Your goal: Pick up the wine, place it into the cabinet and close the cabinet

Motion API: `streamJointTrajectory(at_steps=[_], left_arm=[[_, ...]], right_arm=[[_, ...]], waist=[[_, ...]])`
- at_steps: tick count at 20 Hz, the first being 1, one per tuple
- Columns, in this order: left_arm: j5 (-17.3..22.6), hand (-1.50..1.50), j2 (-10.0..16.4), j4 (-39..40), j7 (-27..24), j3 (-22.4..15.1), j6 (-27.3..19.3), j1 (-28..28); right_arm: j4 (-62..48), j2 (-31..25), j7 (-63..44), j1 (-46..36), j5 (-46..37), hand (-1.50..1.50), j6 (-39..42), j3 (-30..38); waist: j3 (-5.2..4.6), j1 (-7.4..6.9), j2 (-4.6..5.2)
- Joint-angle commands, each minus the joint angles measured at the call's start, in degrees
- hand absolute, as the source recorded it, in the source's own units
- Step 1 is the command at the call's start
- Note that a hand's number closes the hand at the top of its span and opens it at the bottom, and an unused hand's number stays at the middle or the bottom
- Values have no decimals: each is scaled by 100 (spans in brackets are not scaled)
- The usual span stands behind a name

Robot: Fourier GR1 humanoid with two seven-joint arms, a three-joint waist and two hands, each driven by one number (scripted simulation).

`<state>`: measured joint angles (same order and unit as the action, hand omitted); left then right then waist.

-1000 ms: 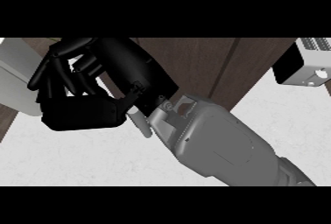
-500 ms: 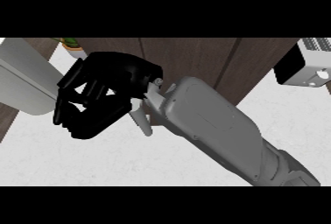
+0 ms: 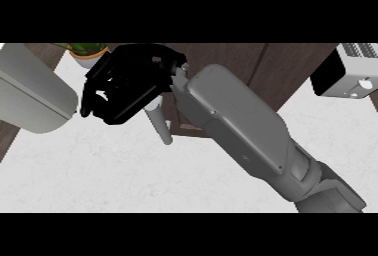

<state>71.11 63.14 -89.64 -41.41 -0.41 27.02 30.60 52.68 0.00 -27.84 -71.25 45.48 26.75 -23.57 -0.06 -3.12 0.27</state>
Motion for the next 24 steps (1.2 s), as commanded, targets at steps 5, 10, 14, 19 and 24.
streamJointTrajectory(at_steps=[5, 10, 14, 19, 24], left_arm=[[94, -150, -137, -62, 219, 422, 273, 72], [-277, -150, -478, 211, 190, 314, 441, -181], [-191, -150, -375, 41, 391, 447, 253, -223], [-274, -150, -442, -16, 469, 403, 221, -251], [-274, -150, -385, -105, 603, 459, 195, -335]], right_arm=[[-1161, 0, 664, -155, 93, 150, 556, 353], [-1484, -159, 876, -381, 13, 150, 516, 705], [-1630, -612, 1158, -265, -272, 150, 457, 744], [-1445, -957, 1649, -200, -565, 150, -5, 934], [-1426, -797, 1867, -90, -702, 150, -157, 894]], waist=[[7, 28, 12], [-6, 93, 29], [2, 84, 51], [-3, 175, 64], [-1, 149, 69]])
